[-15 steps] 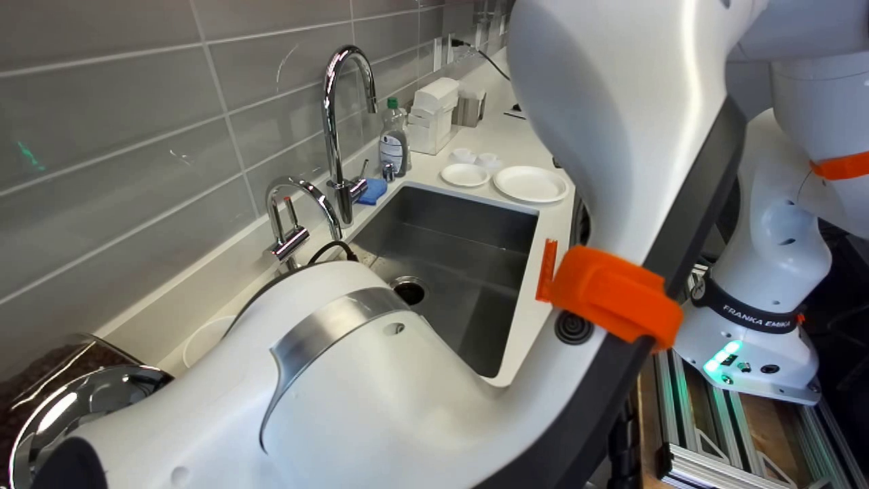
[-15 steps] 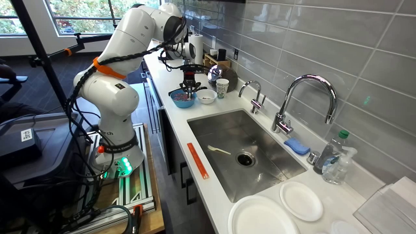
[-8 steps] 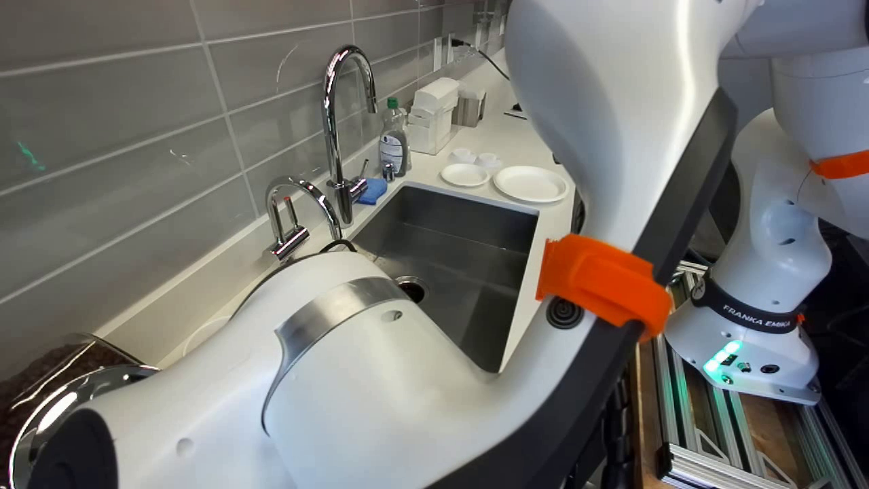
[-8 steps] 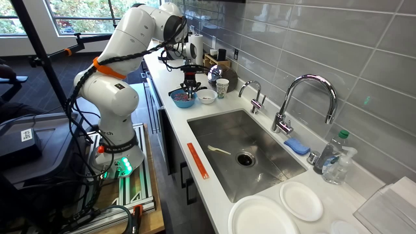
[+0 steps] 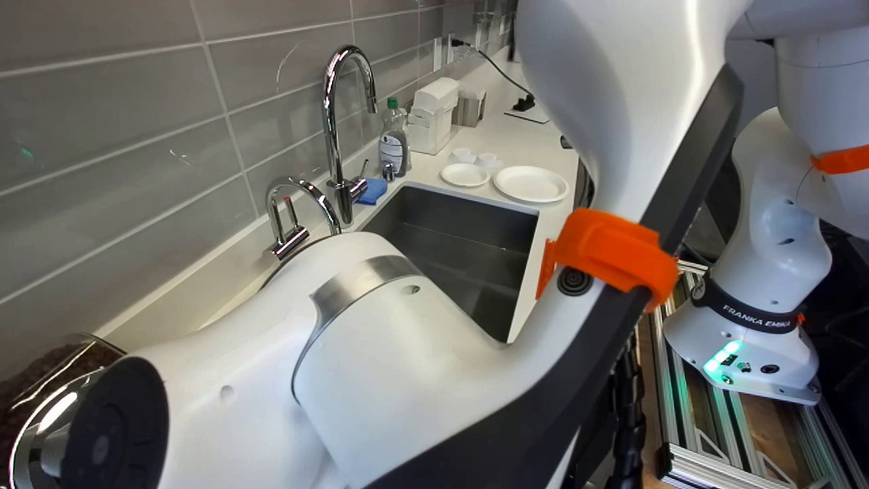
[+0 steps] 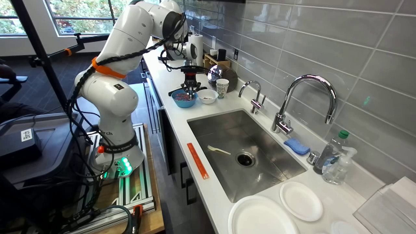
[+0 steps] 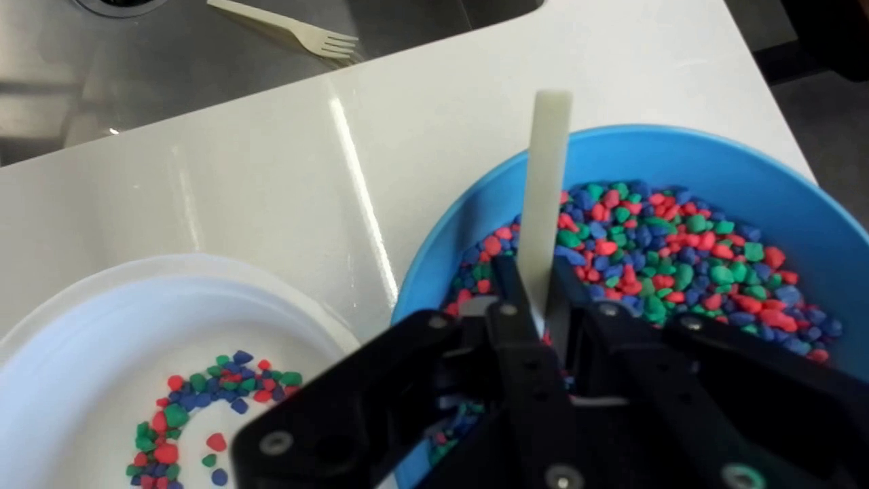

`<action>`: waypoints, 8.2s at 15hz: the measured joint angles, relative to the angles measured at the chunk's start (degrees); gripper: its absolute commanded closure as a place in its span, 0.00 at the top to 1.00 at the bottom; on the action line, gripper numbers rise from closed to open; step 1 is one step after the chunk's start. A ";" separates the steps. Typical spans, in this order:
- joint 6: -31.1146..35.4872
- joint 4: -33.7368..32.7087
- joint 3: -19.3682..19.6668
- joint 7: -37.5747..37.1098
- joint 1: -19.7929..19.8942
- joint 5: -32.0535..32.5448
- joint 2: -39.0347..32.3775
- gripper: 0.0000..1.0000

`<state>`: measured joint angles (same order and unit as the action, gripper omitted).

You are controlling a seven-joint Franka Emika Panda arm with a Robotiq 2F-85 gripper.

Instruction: Scoop up the contents in the bowl and put them inside the white bowl

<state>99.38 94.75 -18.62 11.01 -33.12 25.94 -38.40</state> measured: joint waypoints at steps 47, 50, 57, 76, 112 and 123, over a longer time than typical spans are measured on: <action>28.05 26.33 -0.45 -4.07 5.82 -1.64 19.26 0.03; 29.60 27.36 -0.53 -4.07 5.82 -1.64 20.14 0.03; 32.01 29.32 -0.62 -3.91 5.87 -1.64 22.60 0.03; 33.20 26.95 -0.25 2.23 11.20 -1.67 27.66 0.03; 22.45 0.49 4.35 10.41 11.39 0.99 12.25 0.03; 12.09 -6.54 5.29 10.21 7.38 6.25 8.74 0.03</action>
<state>111.47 88.21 -13.33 21.21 -25.74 32.19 -29.65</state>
